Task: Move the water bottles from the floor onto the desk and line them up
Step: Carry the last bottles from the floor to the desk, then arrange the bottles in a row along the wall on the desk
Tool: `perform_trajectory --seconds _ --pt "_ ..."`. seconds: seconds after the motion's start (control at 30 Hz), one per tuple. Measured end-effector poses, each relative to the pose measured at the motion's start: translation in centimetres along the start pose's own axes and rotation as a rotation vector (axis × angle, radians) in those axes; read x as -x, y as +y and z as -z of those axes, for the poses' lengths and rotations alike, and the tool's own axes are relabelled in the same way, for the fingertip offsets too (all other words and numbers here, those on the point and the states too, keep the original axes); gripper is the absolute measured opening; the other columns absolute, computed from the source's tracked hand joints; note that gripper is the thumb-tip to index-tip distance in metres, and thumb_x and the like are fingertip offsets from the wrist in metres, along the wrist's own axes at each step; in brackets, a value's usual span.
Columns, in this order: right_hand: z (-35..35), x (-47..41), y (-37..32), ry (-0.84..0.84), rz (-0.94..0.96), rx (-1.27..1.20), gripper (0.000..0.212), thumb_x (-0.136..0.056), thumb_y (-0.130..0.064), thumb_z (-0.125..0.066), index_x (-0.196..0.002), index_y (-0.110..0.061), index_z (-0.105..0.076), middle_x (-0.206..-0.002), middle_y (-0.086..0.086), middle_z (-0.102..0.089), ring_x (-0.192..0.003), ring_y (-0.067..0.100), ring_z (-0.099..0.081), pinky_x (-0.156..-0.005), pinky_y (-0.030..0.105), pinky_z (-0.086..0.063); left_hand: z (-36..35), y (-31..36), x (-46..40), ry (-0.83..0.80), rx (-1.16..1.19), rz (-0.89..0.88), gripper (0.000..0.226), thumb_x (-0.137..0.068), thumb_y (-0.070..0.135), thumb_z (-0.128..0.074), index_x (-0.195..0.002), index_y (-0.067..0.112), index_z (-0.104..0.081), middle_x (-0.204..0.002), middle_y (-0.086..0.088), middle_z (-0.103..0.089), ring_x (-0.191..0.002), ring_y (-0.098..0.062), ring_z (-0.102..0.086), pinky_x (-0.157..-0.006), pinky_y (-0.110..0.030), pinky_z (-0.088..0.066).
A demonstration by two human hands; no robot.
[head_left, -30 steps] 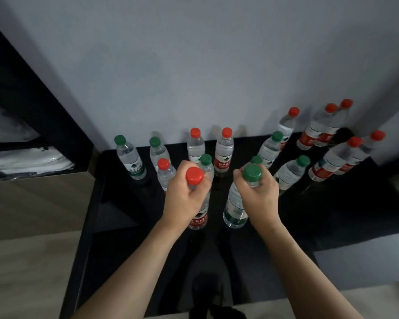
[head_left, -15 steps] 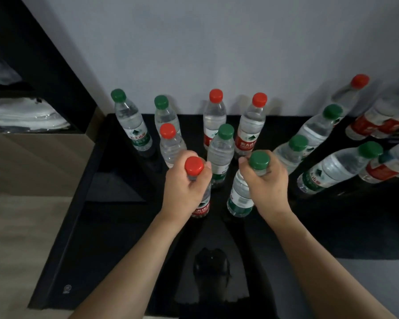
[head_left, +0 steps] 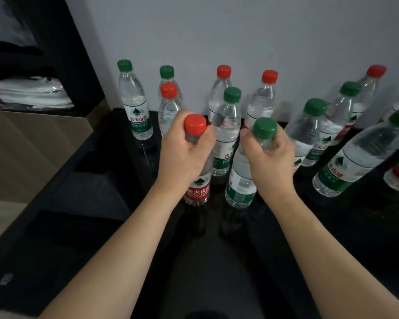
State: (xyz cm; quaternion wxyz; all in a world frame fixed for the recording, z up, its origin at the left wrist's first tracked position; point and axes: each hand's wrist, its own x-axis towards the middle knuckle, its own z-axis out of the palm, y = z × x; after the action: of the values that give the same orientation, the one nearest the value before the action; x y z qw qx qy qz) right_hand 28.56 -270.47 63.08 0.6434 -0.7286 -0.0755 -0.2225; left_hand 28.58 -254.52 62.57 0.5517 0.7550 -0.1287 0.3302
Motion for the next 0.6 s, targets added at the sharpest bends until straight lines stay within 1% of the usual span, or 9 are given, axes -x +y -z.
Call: perform_trajectory --seconds 0.03,0.07,0.13,0.2,0.27,0.4,0.53,0.6 --pt "0.0 0.0 0.1 0.001 0.003 -0.021 0.011 -0.083 -0.035 -0.067 -0.078 -0.026 -0.061 -0.07 -0.012 -0.061 -0.069 0.009 -0.06 -0.068 0.027 -0.055 -0.1 0.0 0.1 0.002 0.015 0.014 0.017 -0.09 0.035 -0.066 -0.088 0.024 -0.053 -0.078 0.003 -0.059 -0.07 -0.015 -0.06 -0.071 -0.028 -0.051" --pt "0.0 -0.1 0.1 -0.003 0.004 -0.035 0.011 -0.083 -0.035 -0.067 -0.079 -0.026 -0.062 -0.071 -0.012 -0.062 -0.07 0.011 -0.062 -0.07 0.031 -0.056 -0.2 0.0 0.2 0.003 0.029 0.03 0.016 -0.089 0.035 -0.066 -0.087 0.027 -0.053 -0.077 0.005 -0.059 -0.071 -0.016 -0.06 -0.072 -0.029 -0.052" --pt "-0.2 -0.4 0.2 -0.031 0.006 -0.043 0.008 -0.084 -0.036 -0.066 -0.081 -0.03 -0.062 -0.072 -0.012 -0.065 -0.071 0.012 -0.066 -0.071 0.032 -0.058 -0.2 0.2 0.1 -0.002 0.044 0.052 0.015 -0.087 0.035 -0.066 -0.085 0.032 -0.052 -0.075 0.014 -0.059 -0.07 -0.009 -0.06 -0.072 -0.021 -0.052" --pt "-0.3 -0.7 0.4 -0.069 0.013 -0.049 0.007 -0.084 -0.036 -0.066 -0.085 -0.031 -0.062 -0.075 -0.011 -0.067 -0.072 0.012 -0.068 -0.072 0.032 -0.059 -0.1 0.4 -0.1 -0.023 0.061 0.076 0.012 -0.087 0.034 -0.066 -0.086 0.03 -0.054 -0.073 0.018 -0.062 -0.067 -0.001 -0.06 -0.068 -0.014 -0.05" --pt "-0.2 -0.6 0.6 -0.087 0.019 -0.05 0.009 -0.084 -0.038 -0.066 -0.087 -0.031 -0.062 -0.078 -0.011 -0.069 -0.074 0.011 -0.069 -0.075 0.036 -0.061 -0.1 0.5 0.1 -0.045 0.098 0.113 0.009 -0.088 0.03 -0.065 -0.088 0.026 -0.057 -0.074 0.017 -0.066 -0.068 0.0 -0.064 -0.066 -0.011 -0.05" --pt "0.3 -0.3 0.6 -0.106 0.002 -0.048 0.012 -0.082 -0.044 -0.065 -0.086 -0.033 -0.062 -0.083 -0.01 -0.069 -0.077 0.013 -0.069 -0.081 0.043 -0.059 -0.3 1.0 0.6 -0.063 0.113 0.206 0.006 -0.09 0.027 -0.066 -0.091 0.024 -0.06 -0.08 0.016 -0.07 -0.075 -0.002 -0.069 -0.067 -0.008 -0.049" --pt "0.6 -0.5 0.4 -0.147 -0.023 -0.026 0.019 -0.079 -0.05 -0.062 -0.085 -0.033 -0.06 -0.083 -0.01 -0.068 -0.078 0.012 -0.068 -0.081 0.044 -0.058 -0.2 1.5 0.5 -0.063 0.055 0.271 0.006 -0.091 0.028 -0.066 -0.09 0.026 -0.06 -0.079 0.016 -0.07 -0.076 -0.002 -0.068 -0.067 -0.008 -0.048" --pt "0.7 -0.5 0.3 -0.164 -0.026 -0.016 0.021 -0.078 -0.052 -0.061 -0.086 -0.033 -0.061 -0.084 -0.009 -0.068 -0.08 0.01 -0.068 -0.081 0.043 -0.058 -0.1 1.7 0.6 -0.071 0.029 0.296 0.008 -0.09 0.03 -0.067 -0.093 0.025 -0.061 -0.081 0.015 -0.07 -0.078 -0.001 -0.068 -0.068 -0.009 -0.048"
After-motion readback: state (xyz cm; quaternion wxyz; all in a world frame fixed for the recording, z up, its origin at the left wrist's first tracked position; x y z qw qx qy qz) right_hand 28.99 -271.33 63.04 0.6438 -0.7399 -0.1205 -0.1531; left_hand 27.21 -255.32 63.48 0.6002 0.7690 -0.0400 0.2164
